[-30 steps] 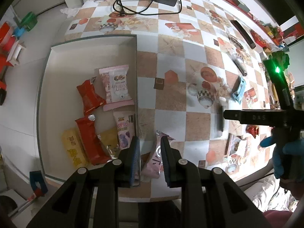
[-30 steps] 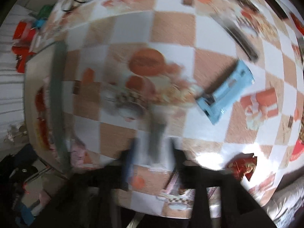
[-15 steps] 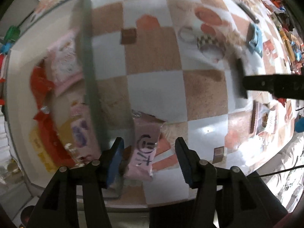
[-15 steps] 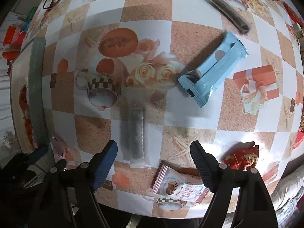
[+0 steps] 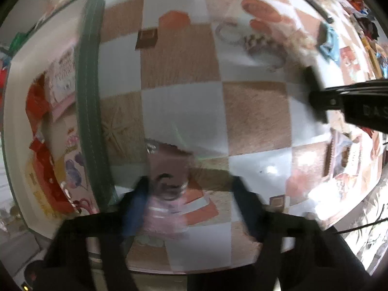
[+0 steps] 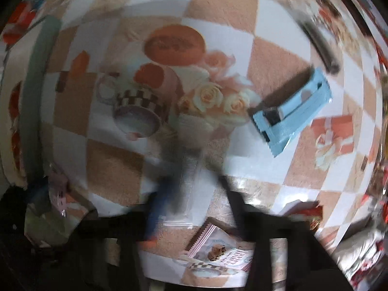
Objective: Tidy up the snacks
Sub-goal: 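Grasp the pink smiley-logo packet with the left gripper while the right holds the clear packet, then carry both packets over the white tray and open both grippers, then move both open grippers back over the remaining snacks on the table, then grasp the Crispy Cranberry packet with the left gripper while the right grasps the red candy bag, then carry both snacks over the white tray and open both grippers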
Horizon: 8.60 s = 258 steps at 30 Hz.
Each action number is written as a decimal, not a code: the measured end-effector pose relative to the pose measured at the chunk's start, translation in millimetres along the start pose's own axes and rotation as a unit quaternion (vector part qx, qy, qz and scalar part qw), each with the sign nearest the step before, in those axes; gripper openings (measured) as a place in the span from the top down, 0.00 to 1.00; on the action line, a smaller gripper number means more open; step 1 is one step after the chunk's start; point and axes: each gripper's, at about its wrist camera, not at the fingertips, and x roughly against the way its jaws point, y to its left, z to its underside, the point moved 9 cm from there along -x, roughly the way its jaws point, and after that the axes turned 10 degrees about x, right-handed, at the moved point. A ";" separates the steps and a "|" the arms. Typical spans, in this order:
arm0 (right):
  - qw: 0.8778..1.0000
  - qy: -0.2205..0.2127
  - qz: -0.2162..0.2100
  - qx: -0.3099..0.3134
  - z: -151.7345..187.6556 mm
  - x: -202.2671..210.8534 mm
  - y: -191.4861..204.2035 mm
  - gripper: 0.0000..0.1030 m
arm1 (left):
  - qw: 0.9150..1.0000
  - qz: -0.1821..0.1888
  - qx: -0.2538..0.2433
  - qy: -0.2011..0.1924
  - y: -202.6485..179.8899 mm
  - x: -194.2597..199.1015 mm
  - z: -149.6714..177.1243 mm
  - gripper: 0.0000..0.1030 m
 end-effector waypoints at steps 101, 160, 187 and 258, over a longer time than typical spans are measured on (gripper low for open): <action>0.988 -0.064 -0.126 0.064 -83.3 43.2 159.3 0.01 | 0.987 0.039 0.149 -0.035 135.5 43.5 -16.3 0.21; 0.959 -0.052 -0.101 -0.260 71.2 17.8 -107.1 0.01 | 0.977 0.007 -0.209 -0.039 -135.9 52.4 -19.4 0.21; 0.924 -0.033 -0.149 -0.351 134.6 -16.4 -151.4 0.01 | 0.991 0.014 -0.131 -0.014 -151.9 22.4 -66.4 0.19; 0.973 -0.048 -0.107 -0.198 97.7 22.6 -59.1 0.54 | 0.996 0.069 -0.044 -0.045 -51.2 89.1 -57.7 0.58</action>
